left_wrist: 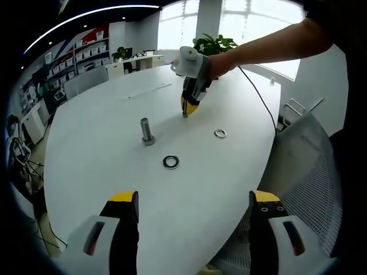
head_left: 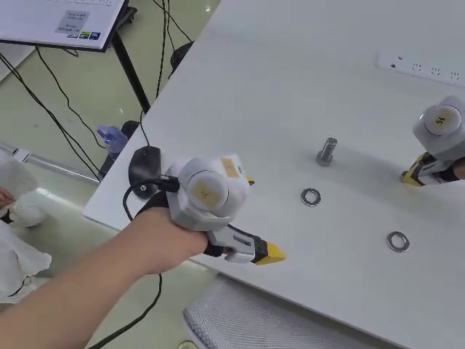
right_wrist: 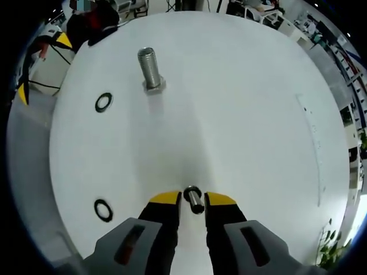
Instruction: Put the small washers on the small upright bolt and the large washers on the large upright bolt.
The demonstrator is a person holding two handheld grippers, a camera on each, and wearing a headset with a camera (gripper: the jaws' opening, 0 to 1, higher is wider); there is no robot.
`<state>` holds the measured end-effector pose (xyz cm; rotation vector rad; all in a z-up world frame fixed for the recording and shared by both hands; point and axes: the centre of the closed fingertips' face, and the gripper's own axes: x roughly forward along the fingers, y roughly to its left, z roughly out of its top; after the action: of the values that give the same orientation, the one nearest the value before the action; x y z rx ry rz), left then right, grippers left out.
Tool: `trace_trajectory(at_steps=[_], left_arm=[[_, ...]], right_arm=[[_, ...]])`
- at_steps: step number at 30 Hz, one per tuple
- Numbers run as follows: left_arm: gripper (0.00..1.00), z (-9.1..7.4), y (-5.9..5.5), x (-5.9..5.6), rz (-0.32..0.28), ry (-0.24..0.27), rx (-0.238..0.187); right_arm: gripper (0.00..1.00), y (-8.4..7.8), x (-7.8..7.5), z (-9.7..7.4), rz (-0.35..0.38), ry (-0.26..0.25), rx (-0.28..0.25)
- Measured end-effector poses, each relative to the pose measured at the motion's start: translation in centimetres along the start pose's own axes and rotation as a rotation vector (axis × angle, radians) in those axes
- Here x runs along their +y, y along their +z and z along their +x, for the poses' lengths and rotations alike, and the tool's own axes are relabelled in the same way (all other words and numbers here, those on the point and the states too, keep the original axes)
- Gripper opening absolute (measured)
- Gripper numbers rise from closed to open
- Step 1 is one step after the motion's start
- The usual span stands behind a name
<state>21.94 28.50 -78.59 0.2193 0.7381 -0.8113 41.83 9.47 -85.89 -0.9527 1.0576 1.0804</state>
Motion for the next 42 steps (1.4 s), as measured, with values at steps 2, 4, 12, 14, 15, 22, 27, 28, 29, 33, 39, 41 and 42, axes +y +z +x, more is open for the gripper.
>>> trace_trajectory(at_steps=[2, 4, 12, 14, 15, 22, 27, 28, 29, 33, 39, 41, 42], left_arm=[[0.78, -0.1, 0.0, -0.1, -0.005, 0.0, -0.003], [0.78, -0.2, 0.0, -0.2, -0.002, 0.001, -0.002], [0.78, -0.8, 0.3, -0.3, 0.012, 0.005, -0.007], [0.79, -1.1, 0.5, -0.2, 0.007, 0.014, -0.011], [0.8, -1.3, 0.9, -0.3, 0.002, 0.013, -0.022], [0.82, -1.6, 1.2, -0.4, 0.01, 0.027, -0.036], [0.81, -1.8, 1.2, -0.7, 0.003, 0.026, -0.031], [0.81, -1.9, 1.2, -0.7, 0.004, 0.028, -0.032], [0.81, -1.9, 1.1, -0.7, 0.004, 0.031, -0.033], [0.8, -2.2, 1.3, -0.4, -0.009, 0.04, -0.043], [0.8, -2.3, 2.1, -0.5, -0.001, 0.037, -0.074], [0.8, -2.3, 2.1, -0.4, 0.008, 0.041, -0.072], [0.8, -2.3, 2.1, -0.3, 0.007, 0.04, -0.074]], right_arm=[[0.21, 0.1, 0.0, -0.1, -0.001, 0.0, -0.004], [0.23, 0.2, -0.1, -0.4, -0.005, -0.005, -0.011], [0.27, 0.3, -0.1, -1.6, 0.002, -0.003, -0.024], [0.28, 0.5, -0.2, -2.2, 0.002, -0.008, -0.034], [0.27, 0.6, -0.1, -2.4, 0.005, -0.007, -0.038], [0.29, 1.5, 0.1, -4.3, 0.007, -0.026, -0.065], [0.29, 2.2, 0.4, -5.6, -0.008, -0.031, -0.075], [0.29, 2.3, 0.5, -5.7, -0.012, -0.032, -0.075], [0.29, 2.3, 0.5, -6.0, -0.013, -0.031, -0.075], [0.29, 2.4, 0.8, -6.7, -0.02, -0.036, -0.084], [0.31, 2.3, 1.5, -7.4, -0.035, -0.049, -0.08], [0.31, 2.4, 1.9, -7.7, -0.033, -0.049, -0.087], [0.31, 2.5, 2.0, -7.9, -0.032, -0.05, -0.095]])
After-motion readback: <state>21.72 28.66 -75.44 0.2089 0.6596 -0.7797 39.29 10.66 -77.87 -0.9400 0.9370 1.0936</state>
